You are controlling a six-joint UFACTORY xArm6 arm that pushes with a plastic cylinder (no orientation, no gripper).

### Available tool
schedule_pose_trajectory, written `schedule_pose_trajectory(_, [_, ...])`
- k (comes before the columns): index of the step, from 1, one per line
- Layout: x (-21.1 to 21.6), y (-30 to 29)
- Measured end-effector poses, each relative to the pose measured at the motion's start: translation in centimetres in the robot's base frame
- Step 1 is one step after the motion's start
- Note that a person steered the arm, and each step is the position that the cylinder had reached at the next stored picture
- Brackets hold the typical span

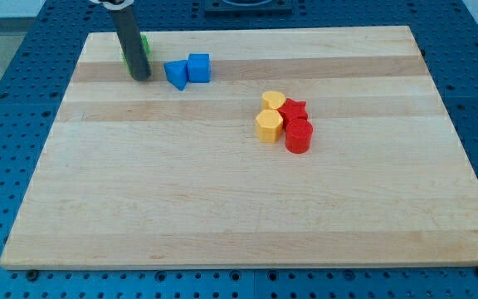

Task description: Move the yellow heart towards the bottom left of the board

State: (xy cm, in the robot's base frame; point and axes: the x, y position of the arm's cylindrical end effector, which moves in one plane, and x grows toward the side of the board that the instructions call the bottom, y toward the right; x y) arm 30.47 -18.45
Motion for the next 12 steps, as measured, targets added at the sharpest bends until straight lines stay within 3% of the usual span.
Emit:
schedule_pose_trajectory(3, [1.8, 1.3])
schedule_pose_trajectory(4, [5.6, 4.6])
schedule_pose_trajectory(5, [6.7, 10.3])
schedule_pose_trajectory(9, [5.4, 23.7])
schedule_pose_trajectory(12, [8.5, 23.1])
